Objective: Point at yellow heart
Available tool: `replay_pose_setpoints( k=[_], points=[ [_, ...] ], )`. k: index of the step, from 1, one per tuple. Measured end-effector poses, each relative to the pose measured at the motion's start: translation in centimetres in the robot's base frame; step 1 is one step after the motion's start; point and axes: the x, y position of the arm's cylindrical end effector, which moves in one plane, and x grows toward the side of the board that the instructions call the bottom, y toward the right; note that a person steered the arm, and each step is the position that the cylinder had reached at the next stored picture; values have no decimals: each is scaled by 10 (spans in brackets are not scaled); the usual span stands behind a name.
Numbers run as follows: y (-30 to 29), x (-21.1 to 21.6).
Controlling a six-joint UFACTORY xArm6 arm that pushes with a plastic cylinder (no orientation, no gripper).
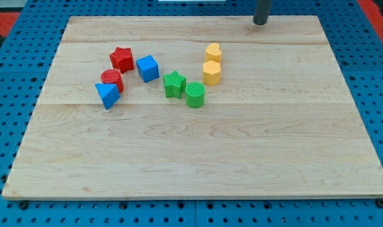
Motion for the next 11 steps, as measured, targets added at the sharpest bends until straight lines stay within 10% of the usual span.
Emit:
replay_pose_setpoints(
  k=[1, 9, 11],
  points=[
    [24, 57],
    [135, 92],
    [33, 110]
  ],
)
